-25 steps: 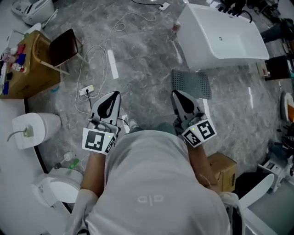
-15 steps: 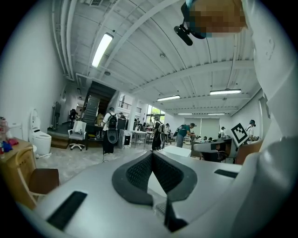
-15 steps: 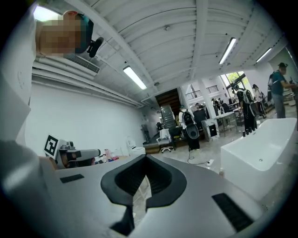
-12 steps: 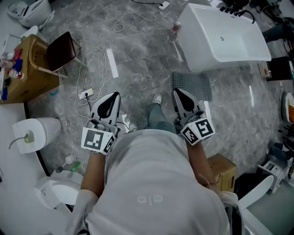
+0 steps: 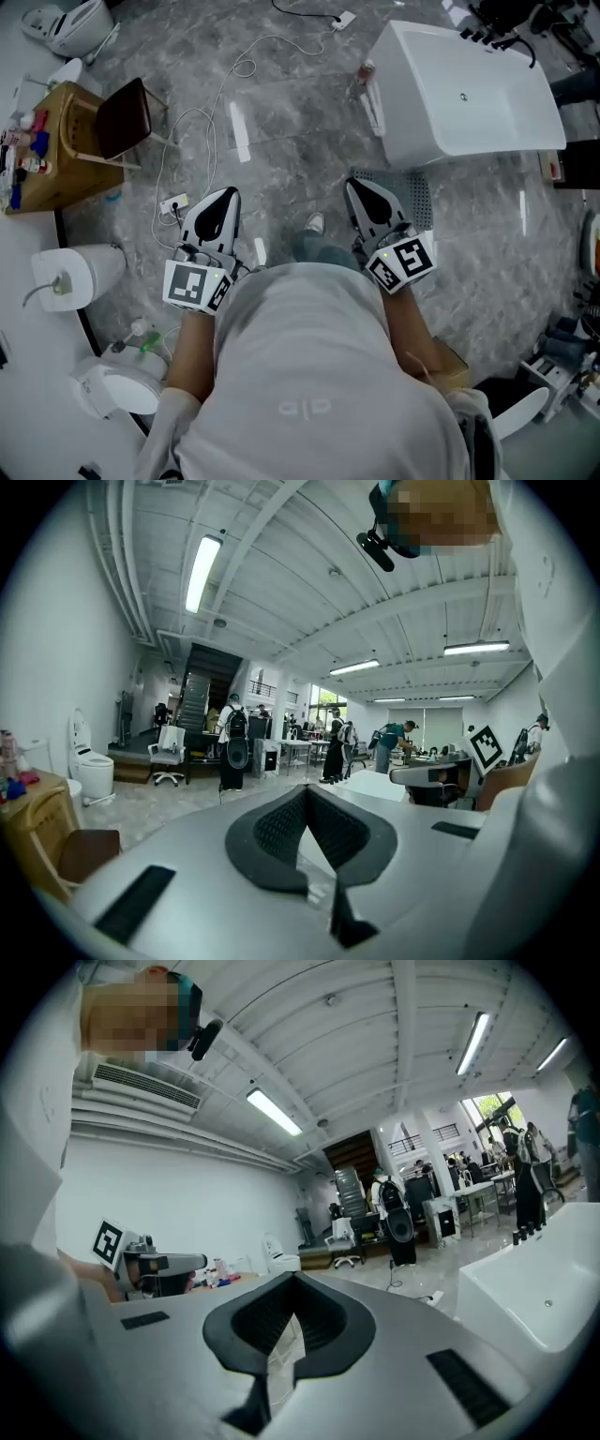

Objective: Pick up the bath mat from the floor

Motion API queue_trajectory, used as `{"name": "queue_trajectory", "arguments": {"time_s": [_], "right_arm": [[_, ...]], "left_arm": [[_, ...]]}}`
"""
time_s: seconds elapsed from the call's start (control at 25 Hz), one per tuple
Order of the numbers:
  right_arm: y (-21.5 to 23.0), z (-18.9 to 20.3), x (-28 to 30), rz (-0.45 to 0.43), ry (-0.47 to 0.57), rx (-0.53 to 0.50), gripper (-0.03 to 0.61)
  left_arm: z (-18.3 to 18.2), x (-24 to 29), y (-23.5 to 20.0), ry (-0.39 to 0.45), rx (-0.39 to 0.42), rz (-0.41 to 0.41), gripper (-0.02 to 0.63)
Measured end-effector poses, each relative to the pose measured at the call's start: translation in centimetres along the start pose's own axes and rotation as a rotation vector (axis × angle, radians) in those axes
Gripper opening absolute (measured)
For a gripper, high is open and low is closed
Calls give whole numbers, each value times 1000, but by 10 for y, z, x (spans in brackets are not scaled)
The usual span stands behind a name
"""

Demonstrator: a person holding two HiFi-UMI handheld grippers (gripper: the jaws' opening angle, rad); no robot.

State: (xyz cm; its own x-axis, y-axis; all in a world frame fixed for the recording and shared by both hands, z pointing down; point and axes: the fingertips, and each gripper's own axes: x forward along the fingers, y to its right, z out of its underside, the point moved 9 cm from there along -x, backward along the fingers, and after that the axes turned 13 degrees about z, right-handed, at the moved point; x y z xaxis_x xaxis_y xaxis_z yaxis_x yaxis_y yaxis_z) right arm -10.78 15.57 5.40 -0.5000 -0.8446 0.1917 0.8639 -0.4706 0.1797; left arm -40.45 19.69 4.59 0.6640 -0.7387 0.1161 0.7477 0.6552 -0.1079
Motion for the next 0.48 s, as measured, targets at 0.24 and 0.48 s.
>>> {"name": "queue_trajectory", "arguments": {"time_s": [0.24,0.48], "right_arm": [[68,-8,19,-14,1,32,25],[117,-10,25,18,1,78,25]], "left_arm": [[-4,66,4,-34,8,-16,15],[-6,120,11,-65,-9,20,15]]}}
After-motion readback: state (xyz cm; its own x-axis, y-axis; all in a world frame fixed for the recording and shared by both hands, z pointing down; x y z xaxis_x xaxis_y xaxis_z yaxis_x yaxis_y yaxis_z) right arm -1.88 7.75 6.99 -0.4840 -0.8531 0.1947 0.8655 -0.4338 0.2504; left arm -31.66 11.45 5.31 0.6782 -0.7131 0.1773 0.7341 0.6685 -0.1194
